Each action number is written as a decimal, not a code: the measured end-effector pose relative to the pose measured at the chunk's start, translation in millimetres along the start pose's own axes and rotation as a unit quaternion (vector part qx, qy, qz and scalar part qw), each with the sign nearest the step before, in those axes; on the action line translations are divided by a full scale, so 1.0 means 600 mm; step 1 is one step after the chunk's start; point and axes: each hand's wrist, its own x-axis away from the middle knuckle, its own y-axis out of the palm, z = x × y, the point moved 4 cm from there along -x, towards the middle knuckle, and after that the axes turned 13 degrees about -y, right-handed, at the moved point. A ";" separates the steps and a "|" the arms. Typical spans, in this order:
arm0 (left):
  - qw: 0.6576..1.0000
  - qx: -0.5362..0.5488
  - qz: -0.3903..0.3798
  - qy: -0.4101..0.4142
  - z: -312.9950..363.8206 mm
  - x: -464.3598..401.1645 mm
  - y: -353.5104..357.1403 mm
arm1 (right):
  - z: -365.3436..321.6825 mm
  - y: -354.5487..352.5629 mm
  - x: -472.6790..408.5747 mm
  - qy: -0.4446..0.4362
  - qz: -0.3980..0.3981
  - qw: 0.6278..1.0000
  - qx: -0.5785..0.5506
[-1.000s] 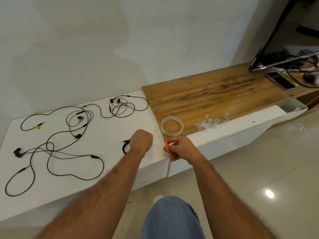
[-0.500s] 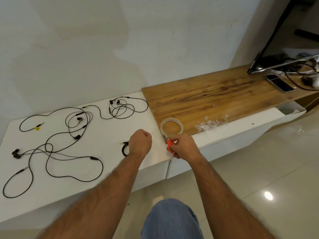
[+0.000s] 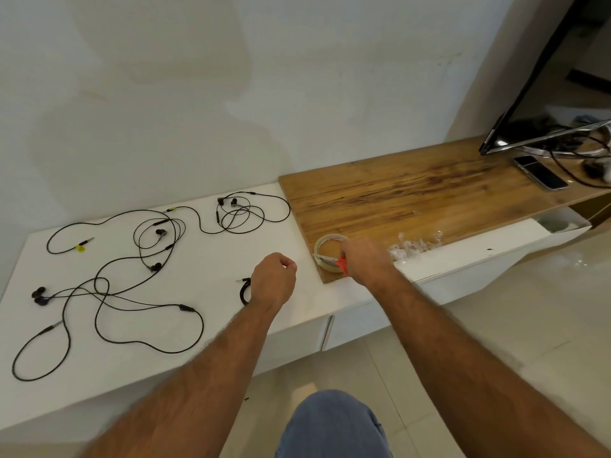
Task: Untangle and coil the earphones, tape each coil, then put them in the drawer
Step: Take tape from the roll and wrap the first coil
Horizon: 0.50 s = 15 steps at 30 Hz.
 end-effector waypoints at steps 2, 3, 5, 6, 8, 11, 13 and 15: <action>1.000 -0.001 0.002 -0.001 -0.001 -0.001 -0.002 | -0.002 -0.012 -0.010 -0.024 -0.022 0.999 0.035; 1.000 0.000 0.002 -0.002 -0.001 -0.002 -0.004 | -0.003 -0.017 -0.016 -0.032 -0.032 0.998 0.045; 1.000 0.003 -0.002 -0.004 -0.002 -0.002 -0.005 | -0.005 -0.022 -0.022 -0.042 -0.057 0.996 0.060; 1.000 0.003 -0.003 -0.004 -0.003 -0.002 -0.006 | -0.007 -0.022 -0.024 -0.047 -0.068 0.994 0.070; 1.000 0.005 -0.005 0.000 -0.004 -0.001 -0.006 | -0.008 -0.021 -0.027 -0.056 -0.079 0.992 0.086; 1.000 0.015 -0.012 0.005 -0.006 -0.001 -0.008 | -0.009 -0.018 -0.027 -0.067 -0.079 0.990 0.094; 0.999 0.028 -0.021 0.001 -0.007 -0.002 -0.012 | -0.010 -0.018 -0.026 -0.076 -0.083 0.988 0.101; 0.998 0.047 -0.031 -0.007 -0.011 -0.003 -0.016 | -0.009 -0.019 -0.025 -0.068 -0.084 0.990 0.088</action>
